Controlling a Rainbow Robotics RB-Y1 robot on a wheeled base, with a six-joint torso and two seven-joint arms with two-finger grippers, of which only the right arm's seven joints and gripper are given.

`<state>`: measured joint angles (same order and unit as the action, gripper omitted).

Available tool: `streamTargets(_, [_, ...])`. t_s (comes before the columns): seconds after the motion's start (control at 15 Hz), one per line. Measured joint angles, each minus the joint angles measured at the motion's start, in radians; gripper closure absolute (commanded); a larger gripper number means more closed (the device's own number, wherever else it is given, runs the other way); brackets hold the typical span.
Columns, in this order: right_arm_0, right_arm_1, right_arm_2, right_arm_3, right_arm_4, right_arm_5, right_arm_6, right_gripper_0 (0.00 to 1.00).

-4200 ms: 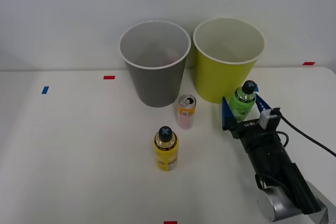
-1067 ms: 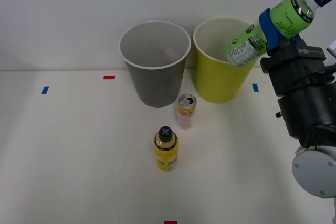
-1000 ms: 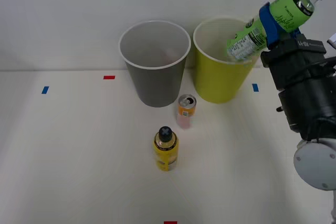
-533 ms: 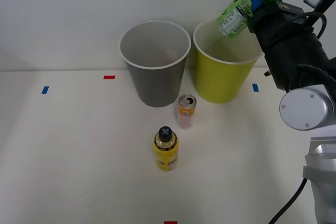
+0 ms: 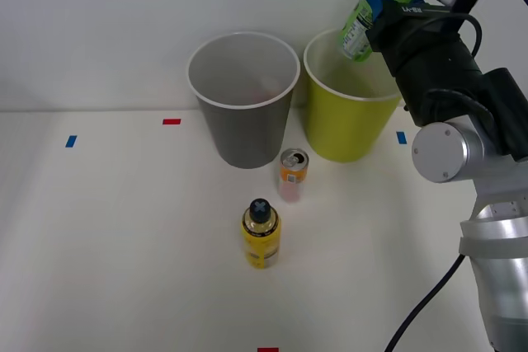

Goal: Put cans in the gray bin, plastic bottles in the light green bin

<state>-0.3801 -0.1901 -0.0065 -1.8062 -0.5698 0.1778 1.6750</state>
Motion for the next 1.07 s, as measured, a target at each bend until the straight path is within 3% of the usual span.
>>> streamTargets(0.07, [0.0, 0.001, 0.001, 0.0, -0.007, 0.0, -0.001, 1.0])
streamTargets(0.13, [0.0, 0.001, 0.001, 0.0, -0.011, -0.001, -0.001, 0.92])
streamTargets(0.2, [0.0, 0.001, 0.002, 0.001, -0.013, -0.002, -0.002, 0.42])
streamTargets(0.27, [0.0, 0.002, 0.002, 0.001, -0.015, -0.003, -0.002, 0.1])
streamTargets(0.33, [0.001, 0.003, 0.002, 0.001, -0.016, -0.004, -0.003, 0.0])
streamTargets(1.07, [0.009, 0.011, 0.0, 0.001, -0.048, -0.031, -0.007, 0.0])
